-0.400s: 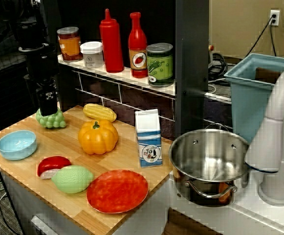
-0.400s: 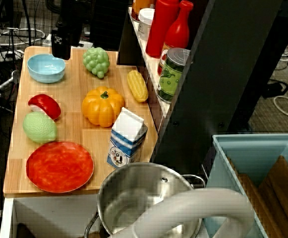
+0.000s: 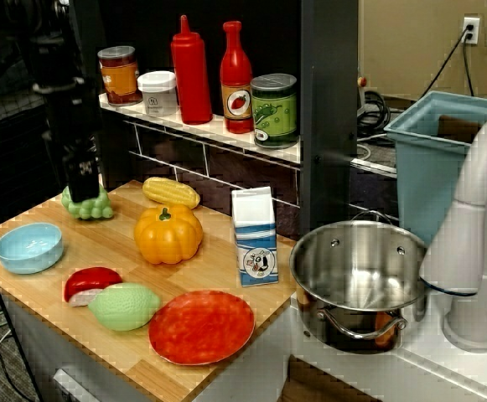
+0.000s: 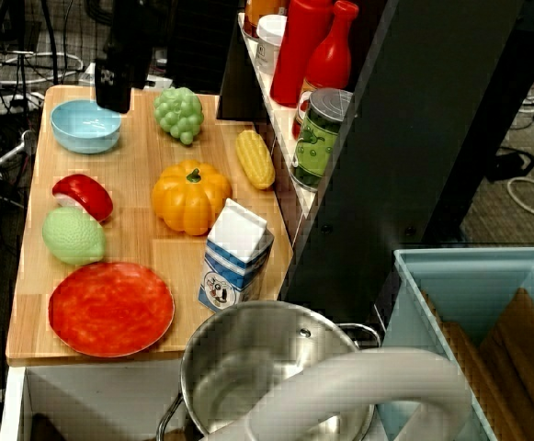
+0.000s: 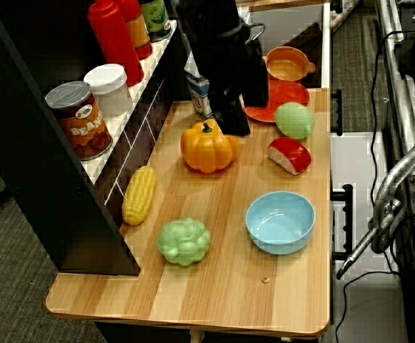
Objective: Lift bowl
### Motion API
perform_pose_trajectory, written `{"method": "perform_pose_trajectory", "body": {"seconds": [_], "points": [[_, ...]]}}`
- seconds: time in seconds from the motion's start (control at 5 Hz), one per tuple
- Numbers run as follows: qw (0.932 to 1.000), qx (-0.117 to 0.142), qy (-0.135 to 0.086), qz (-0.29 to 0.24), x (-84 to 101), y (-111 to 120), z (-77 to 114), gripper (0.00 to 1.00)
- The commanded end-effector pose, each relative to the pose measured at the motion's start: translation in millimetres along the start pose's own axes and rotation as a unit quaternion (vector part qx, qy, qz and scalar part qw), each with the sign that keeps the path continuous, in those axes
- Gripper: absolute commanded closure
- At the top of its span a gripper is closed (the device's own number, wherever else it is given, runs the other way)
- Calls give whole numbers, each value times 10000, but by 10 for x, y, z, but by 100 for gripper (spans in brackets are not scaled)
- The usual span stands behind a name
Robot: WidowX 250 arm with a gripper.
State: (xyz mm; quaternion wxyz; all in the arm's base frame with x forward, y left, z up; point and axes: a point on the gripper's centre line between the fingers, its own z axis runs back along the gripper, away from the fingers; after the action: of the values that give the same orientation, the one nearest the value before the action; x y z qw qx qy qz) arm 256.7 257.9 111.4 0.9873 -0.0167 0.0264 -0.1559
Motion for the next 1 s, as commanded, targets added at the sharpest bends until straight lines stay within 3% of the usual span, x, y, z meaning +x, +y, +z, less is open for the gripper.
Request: {"method": "perform_pose_trajectory", "body": {"seconds": [0.0, 0.2, 0.4, 0.6, 0.8], "points": [[9994, 144, 158, 258, -75, 68, -59, 0], [9960, -54, 278, 842, -98, 92, -80, 0], [9954, -52, 245, 926, -138, 137, -68, 0], [9883, -10, 282, 1499, -195, 150, -101, 0], [9875, -61, 381, 1525, -239, 202, -104, 0]]}}
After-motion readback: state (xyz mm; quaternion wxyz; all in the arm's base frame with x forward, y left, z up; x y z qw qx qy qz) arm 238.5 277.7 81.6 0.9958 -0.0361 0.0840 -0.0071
